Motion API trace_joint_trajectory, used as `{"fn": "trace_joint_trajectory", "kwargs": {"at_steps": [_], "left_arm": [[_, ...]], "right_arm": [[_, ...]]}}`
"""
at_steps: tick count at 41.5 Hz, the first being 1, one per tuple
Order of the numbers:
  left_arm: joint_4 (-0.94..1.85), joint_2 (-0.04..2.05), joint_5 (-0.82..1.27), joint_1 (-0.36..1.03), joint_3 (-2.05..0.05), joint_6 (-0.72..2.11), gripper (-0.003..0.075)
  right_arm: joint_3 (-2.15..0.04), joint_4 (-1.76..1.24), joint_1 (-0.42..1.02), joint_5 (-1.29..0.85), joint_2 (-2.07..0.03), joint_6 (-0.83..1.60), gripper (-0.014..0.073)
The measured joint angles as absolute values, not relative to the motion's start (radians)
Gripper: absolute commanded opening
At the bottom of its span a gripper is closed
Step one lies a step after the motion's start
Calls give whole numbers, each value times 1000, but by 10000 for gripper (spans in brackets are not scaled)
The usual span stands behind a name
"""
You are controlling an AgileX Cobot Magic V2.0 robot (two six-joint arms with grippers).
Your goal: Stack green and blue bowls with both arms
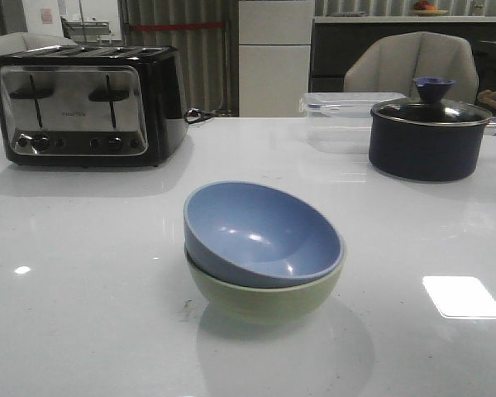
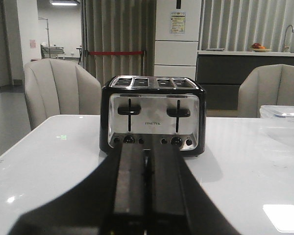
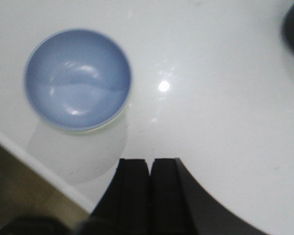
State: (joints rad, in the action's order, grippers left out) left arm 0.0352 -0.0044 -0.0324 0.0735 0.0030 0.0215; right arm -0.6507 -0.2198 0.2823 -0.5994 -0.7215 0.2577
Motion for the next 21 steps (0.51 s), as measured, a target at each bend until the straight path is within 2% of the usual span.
{"fn": "trace_joint_trajectory", "kwargs": {"at_steps": [10, 21], "left_arm": [[35, -4, -32, 73, 3, 22, 93], [35, -4, -32, 73, 3, 22, 93]], "right_arm": [[-407, -216, 37, -316, -428, 258, 66], [-127, -216, -70, -118, -131, 258, 66]]}}
